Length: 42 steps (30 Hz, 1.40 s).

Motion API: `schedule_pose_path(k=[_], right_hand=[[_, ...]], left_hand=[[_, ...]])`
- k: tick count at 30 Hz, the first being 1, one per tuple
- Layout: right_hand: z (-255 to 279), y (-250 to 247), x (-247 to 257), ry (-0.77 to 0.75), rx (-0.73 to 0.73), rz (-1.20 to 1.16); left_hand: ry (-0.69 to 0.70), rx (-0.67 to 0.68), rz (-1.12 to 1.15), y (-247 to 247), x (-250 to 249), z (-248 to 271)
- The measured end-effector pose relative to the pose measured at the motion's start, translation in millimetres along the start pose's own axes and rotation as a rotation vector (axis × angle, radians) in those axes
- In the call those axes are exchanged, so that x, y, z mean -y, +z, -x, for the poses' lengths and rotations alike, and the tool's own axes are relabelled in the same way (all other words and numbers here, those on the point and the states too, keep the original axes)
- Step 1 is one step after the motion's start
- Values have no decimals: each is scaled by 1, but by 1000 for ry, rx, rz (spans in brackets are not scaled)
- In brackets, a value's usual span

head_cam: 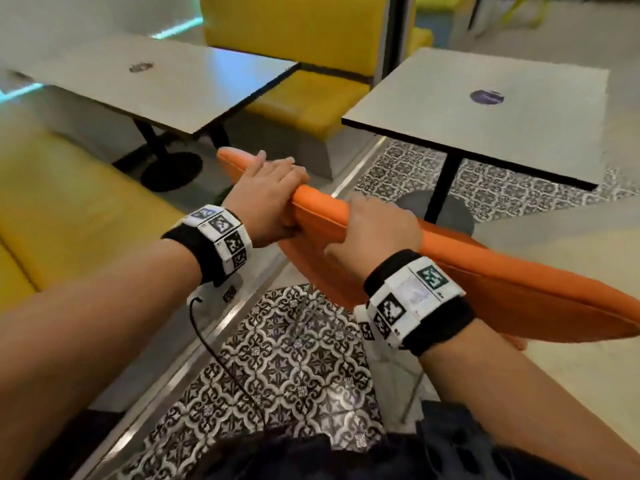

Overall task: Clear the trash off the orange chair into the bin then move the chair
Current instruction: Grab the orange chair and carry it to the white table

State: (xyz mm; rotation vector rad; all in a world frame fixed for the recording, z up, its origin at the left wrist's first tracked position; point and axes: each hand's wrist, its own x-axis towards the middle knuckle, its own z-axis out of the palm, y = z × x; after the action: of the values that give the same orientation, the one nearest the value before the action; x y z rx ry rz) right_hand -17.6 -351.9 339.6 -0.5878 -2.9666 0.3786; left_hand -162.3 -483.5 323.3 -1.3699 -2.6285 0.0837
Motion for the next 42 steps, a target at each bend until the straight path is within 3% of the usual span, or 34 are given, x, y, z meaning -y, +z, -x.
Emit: schedule_pose_path(k=[4,12,26,42], right_hand=[[-2,3,1,45,-82,42],[-21,-12,-30,58,-165,178],[-155,-21,-95,99,-126,213],[-307,-45,-239,66,-129,247]], left_hand=[[120,-78,24,2,11,-7],[210,-105,113,4,-1,-53],[181,-72,105,22,5,-207],[199,-73,155,50,-29,-397]])
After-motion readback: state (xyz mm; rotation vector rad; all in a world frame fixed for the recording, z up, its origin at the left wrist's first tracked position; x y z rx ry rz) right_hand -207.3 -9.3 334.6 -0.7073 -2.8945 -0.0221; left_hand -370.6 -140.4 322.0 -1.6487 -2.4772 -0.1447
